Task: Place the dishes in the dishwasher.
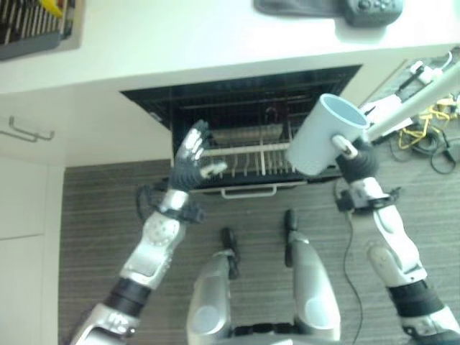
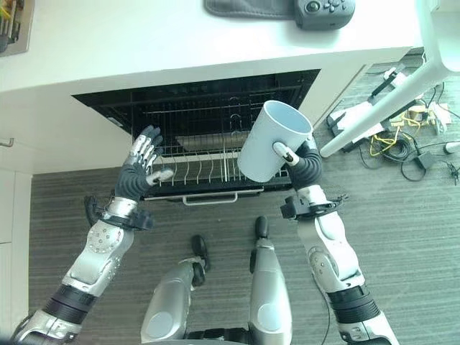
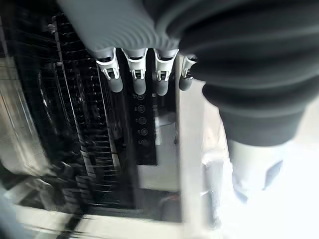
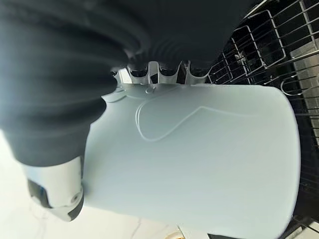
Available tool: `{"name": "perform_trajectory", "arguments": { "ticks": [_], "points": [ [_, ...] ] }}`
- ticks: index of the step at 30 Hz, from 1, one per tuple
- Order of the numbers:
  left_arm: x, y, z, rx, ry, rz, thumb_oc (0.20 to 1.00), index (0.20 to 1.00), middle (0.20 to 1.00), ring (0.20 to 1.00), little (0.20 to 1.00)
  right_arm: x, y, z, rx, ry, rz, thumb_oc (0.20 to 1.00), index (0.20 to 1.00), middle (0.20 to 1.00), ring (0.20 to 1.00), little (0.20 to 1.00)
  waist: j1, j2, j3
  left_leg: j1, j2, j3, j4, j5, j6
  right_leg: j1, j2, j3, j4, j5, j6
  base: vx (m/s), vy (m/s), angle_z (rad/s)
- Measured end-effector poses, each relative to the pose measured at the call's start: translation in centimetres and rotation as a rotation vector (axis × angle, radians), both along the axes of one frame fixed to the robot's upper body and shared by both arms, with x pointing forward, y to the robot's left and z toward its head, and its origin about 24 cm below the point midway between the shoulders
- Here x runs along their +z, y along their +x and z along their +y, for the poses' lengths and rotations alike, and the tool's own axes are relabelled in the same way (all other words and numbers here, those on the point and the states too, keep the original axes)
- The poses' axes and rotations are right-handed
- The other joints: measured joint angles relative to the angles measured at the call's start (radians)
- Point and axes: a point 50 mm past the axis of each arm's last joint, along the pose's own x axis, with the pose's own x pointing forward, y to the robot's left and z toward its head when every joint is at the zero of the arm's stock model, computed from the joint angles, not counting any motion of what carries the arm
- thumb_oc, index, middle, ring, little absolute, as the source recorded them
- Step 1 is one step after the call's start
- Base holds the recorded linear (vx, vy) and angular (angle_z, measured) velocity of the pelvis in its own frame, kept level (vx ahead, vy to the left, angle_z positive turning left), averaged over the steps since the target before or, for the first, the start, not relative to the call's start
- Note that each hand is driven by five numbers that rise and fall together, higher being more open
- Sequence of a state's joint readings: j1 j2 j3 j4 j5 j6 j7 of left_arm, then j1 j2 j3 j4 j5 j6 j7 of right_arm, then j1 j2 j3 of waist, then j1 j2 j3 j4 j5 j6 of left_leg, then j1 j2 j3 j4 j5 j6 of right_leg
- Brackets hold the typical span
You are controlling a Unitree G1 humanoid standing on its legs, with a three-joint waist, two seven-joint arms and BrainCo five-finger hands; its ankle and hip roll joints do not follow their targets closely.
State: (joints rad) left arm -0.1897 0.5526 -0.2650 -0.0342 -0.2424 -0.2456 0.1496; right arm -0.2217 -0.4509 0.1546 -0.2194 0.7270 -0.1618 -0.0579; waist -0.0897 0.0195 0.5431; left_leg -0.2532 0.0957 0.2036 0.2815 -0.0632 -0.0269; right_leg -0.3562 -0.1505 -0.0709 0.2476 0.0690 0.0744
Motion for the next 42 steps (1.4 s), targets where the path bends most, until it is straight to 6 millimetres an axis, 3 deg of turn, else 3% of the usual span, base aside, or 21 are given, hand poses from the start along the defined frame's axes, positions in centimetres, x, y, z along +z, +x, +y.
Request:
{"name": "perform_trajectory", "arguments": {
  "ticks": [4,10,13,16,20,23,27,28,29,31,32,33,34,35,36,37,39,42],
  "points": [
    [-0.9,0.9,2.3,0.073,0.313,0.146,1.0,1.0,1.0,1.0,1.0,0.8,0.0,-0.7,-0.004,-0.047,-0.022,0.2,0.2,0.2,0.2,0.2,-0.004,0.003,-0.001,0.019,0.007,0.019,0.0,-0.001,-0.002,0.013,0.001,0.001,0.001,0.0,0.0,0.06,0.042,-0.05],
    [-3.7,2.5,4.8,0.169,0.539,0.428,1.0,1.0,1.0,1.0,1.0,0.3,0.0,-1.1,0.018,-0.065,0.02,0.2,0.2,0.2,0.2,0.2,-0.027,0.036,-0.023,0.104,0.027,0.022,0.04,-0.052,-0.022,0.099,0.004,0.003,0.041,-0.052,-0.004,0.22,0.031,-0.03],
    [-7.3,2.1,5.9,0.178,0.731,0.651,1.0,1.0,1.0,1.0,1.0,-1.5,-0.5,-1.8,0.016,-0.092,0.127,0.2,0.2,0.2,0.2,0.2,-0.055,0.074,-0.085,0.15,0.029,0.012,0.075,-0.085,-0.026,0.135,0.004,0.007,0.087,-0.094,-0.005,0.36,0.023,-0.02],
    [-11.5,0.9,4.2,0.068,0.78,0.833,1.0,1.0,1.0,1.0,1.0,-3.7,-1.3,-1.8,0.033,-0.101,0.232,0.2,0.2,0.2,0.2,0.2,-0.058,0.066,-0.151,0.189,0.036,0.022,0.091,-0.109,-0.026,0.158,0.004,0.008,0.127,-0.139,0.0,0.25,0.003,-0.04],
    [-15.6,-0.1,2.9,-0.043,0.927,1.014,1.0,1.0,1.0,1.0,1.0,-5.8,-1.8,-0.5,0.077,-0.067,0.329,0.2,0.2,0.2,0.2,0.2,-0.072,0.025,-0.203,0.235,0.047,0.027,0.105,-0.128,-0.032,0.194,0.012,0.008,0.16,-0.168,-0.003,0.22,-0.028,-0.04],
    [-17.1,-0.9,3.3,-0.119,1.061,1.115,1.0,1.0,1.0,1.0,1.0,-6.8,-2.2,0.4,0.112,-0.056,0.37,0.2,0.2,0.2,0.2,0.2,-0.093,0.013,-0.241,0.239,0.058,0.033,0.112,-0.137,-0.038,0.199,0.022,0.009,0.16,-0.169,-0.004,0.11,-0.035,-0.11],
    [-17.6,-1.7,2.4,-0.259,1.17,1.17,1.0,1.0,1.0,1.0,1.0,-8.5,-2.4,1.1,0.128,-0.083,0.436,0.2,0.2,0.2,0.2,0.2,-0.098,-0.004,-0.242,0.236,0.055,0.031,0.139,-0.141,-0.032,0.201,0.022,0.011,0.163,-0.165,-0.006,0.01,-0.029,-0.02],
    [-17.7,-1.9,2.5,-0.268,1.167,1.175,1.0,1.0,1.0,1.0,1.0,-8.7,-2.4,1.3,0.127,-0.079,0.442,0.2,0.2,0.2,0.2,0.2,-0.098,-0.006,-0.242,0.237,0.055,0.032,0.139,-0.141,-0.032,0.202,0.022,0.011,0.163,-0.164,-0.006,-0.08,-0.007,-0.13],
    [-16.8,-3.4,1.8,-0.33,0.836,1.088,1.0,1.0,1.0,1.0,1.0,-10.0,-3.2,1.3,0.115,-0.083,0.494,0.2,0.2,0.2,0.2,0.2,-0.073,-0.014,-0.244,0.239,0.041,0.051,0.098,-0.124,-0.019,0.201,0.02,0.028,0.11,-0.124,0.006,-0.16,0.001,-0.16],
    [-13.6,-6.2,0.0,-0.357,0.471,0.867,1.0,1.0,1.0,1.0,1.0,-10.6,-4.8,-1.7,0.022,-0.085,0.525,0.2,0.2,0.2,0.2,0.2,-0.034,-0.021,-0.237,0.28,0.009,0.057,0.003,-0.08,-0.002,0.268,0.0,0.025,-0.018,-0.056,0.031,-0.14,0.017,-0.03],
    [-10.4,-7.8,0.8,-0.303,0.333,0.707,1.0,1.0,1.0,1.0,1.0,-10.3,-6.3,-3.6,-0.039,-0.07,0.505,0.2,0.2,0.2,0.2,0.2,-0.017,-0.021,-0.24,0.296,0.002,0.068,-0.043,-0.065,0.005,0.288,-0.002,0.025,-0.062,-0.037,0.031,-0.04,0.029,0.29],
    [-7.1,-8.8,3.2,-0.156,0.19,0.486,1.0,1.0,1.0,1.0,1.0,-11.3,-8.4,-6.8,-0.193,-0.039,0.528,0.2,0.2,0.2,0.2,0.2,0.018,-0.013,-0.244,0.324,-0.009,0.052,-0.089,-0.053,0.009,0.337,-0.006,0.0,-0.125,-0.024,0.031,-0.02,0.032,0.29],
    [-8.0,-7.9,5.3,-0.016,0.143,0.478,1.0,1.0,1.0,1.0,1.0,-11.9,-8.3,-7.6,-0.233,-0.04,0.555,0.2,0.2,0.2,0.2,0.2,0.048,0.004,-0.258,0.345,-0.014,0.051,-0.106,-0.055,0.002,0.357,-0.01,-0.002,-0.141,-0.023,0.033,-0.02,0.031,0.32],
    [-10.0,-7.6,6.3,0.046,0.145,0.558,1.0,1.0,1.0,1.0,1.0,-11.4,-7.2,-6.6,-0.186,-0.044,0.522,0.2,0.2,0.2,0.2,0.2,0.056,0.009,-0.269,0.34,-0.015,0.05,-0.109,-0.055,0.001,0.348,-0.017,-0.014,-0.144,-0.026,0.039,-0.03,0.03,0.11],
    [-10.6,-7.6,6.0,0.035,0.155,0.586,1.0,1.0,1.0,1.0,1.0,-10.6,-5.9,-5.1,-0.122,-0.043,0.48,0.2,0.2,0.2,0.2,0.2,0.057,0.017,-0.275,0.336,-0.012,0.055,-0.119,-0.054,0.001,0.349,-0.018,-0.024,-0.142,-0.026,0.043,-0.03,0.038,0.22],
    [-10.8,-7.4,4.6,-0.021,0.156,0.581,1.0,1.0,1.0,1.0,1.0,-10.0,-5.2,-4.0,-0.079,-0.043,0.446,0.2,0.2,0.2,0.2,0.2,0.056,0.006,-0.281,0.337,-0.015,0.052,-0.135,-0.034,-0.006,0.35,-0.019,-0.028,-0.144,-0.015,0.04,-0.03,0.041,0.27],
    [-11.0,-7.1,2.9,-0.081,0.147,0.567,1.0,1.0,1.0,1.0,1.0,-9.3,-4.6,-3.2,-0.064,-0.043,0.413,0.2,0.2,0.2,0.2,0.2,0.07,-0.008,-0.303,0.347,-0.015,0.051,-0.163,-0.009,-0.003,0.353,-0.015,-0.037,-0.163,-0.009,0.034,-0.04,0.051,0.17],
    [-9.7,-5.6,2.5,-0.069,0.142,0.49,1.0,1.0,1.0,1.0,1.0,-8.6,-4.2,-3.0,-0.088,-0.032,0.379,0.2,0.2,0.2,0.2,0.2,0.068,-0.023,-0.336,0.364,-0.022,0.05,-0.223,0.023,-0.007,0.391,-0.013,-0.053,-0.24,0.037,0.029,-0.05,0.061,0.04]
  ]
}}
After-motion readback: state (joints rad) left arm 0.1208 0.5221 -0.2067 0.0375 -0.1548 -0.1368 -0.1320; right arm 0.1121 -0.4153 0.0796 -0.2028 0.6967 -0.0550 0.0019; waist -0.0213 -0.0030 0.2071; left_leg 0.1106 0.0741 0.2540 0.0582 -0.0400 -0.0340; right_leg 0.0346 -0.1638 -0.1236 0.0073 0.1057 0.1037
